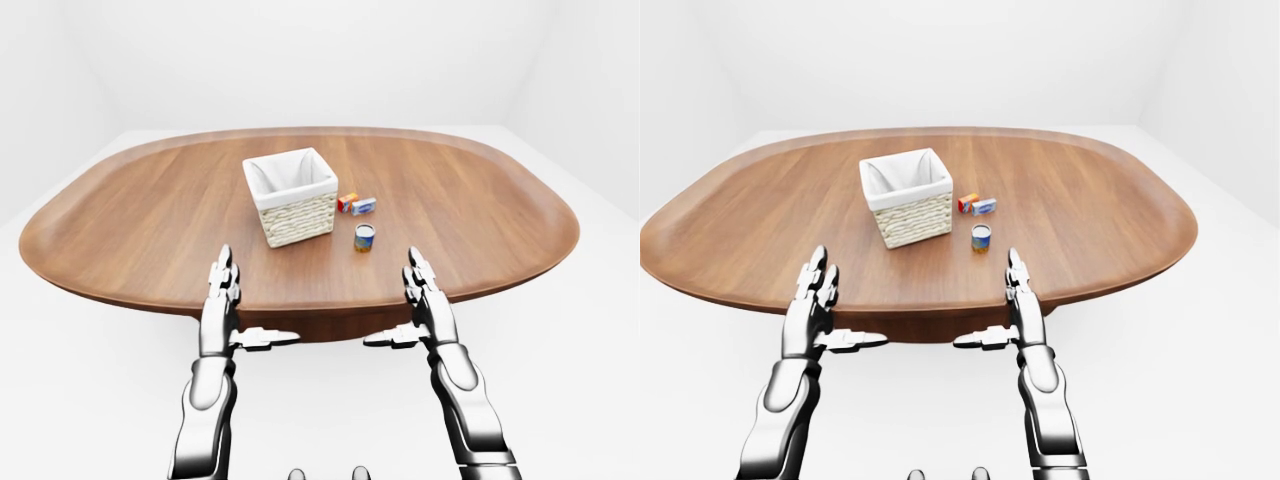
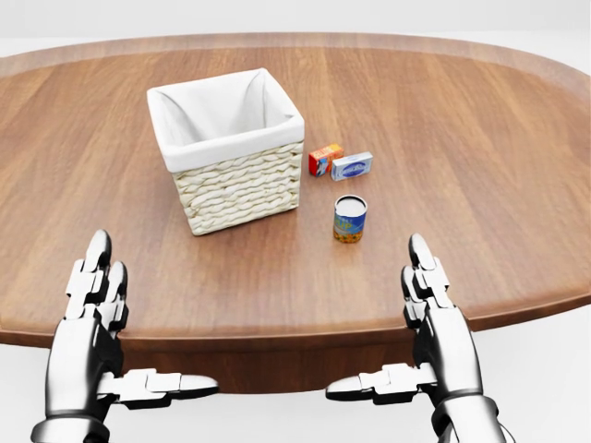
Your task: Pick up the alphabet soup and put it in the basket.
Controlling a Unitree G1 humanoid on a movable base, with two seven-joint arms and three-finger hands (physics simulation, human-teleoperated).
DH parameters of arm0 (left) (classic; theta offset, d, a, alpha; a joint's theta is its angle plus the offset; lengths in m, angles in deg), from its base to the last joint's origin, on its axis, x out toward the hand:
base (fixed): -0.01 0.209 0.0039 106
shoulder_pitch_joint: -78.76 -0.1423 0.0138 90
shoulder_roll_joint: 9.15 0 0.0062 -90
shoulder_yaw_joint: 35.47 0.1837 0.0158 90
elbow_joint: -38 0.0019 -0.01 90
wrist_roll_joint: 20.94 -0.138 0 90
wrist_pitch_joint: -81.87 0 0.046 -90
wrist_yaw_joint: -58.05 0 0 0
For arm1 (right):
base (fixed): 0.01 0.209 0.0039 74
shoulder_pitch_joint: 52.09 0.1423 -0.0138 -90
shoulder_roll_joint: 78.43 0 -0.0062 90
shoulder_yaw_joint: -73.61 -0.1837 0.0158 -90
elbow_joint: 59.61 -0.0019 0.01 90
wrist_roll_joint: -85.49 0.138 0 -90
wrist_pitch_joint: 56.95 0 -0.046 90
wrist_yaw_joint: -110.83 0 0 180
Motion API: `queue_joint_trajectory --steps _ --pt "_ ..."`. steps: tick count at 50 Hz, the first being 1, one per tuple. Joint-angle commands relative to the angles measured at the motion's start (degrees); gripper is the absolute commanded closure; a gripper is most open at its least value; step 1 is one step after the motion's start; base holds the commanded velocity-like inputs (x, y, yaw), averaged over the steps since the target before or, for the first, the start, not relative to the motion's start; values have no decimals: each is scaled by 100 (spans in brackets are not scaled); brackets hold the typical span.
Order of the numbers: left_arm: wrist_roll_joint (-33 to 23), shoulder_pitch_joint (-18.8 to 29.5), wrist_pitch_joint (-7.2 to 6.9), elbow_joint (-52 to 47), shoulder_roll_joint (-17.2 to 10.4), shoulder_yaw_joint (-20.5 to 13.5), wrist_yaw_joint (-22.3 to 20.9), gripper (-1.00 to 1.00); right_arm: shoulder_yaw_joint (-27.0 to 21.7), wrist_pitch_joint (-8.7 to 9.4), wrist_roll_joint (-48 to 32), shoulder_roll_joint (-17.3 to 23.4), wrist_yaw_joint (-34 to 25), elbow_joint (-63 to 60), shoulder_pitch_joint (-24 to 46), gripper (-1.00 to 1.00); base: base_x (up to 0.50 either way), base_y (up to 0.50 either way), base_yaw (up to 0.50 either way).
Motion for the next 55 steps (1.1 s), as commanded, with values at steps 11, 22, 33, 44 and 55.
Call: queue_joint_trajectory --steps 11,22,33,44,55 --pt "279 -1867 -125 -3290 289 -116 -116 -100 16 88 73 7 -199 -83 -60 -100 21 0 0" --pt "420 -2130 -94 -3685 459 -290 -368 -100 19 132 99 10 -267 -183 -107 -100 21 0 0" --pt "280 -1954 -111 -3483 464 -319 -327 -100 12 185 119 13 -318 -237 -118 -100 21 0 0" --pt "272 -1721 -221 -3222 409 -345 -330 -100 21 143 108 11 -346 -230 -136 -100 22 0 0" --pt "269 -1779 -222 -3293 425 -350 -350 -100 24 39 51 6 -290 -81 -81 -100 22 0 0"
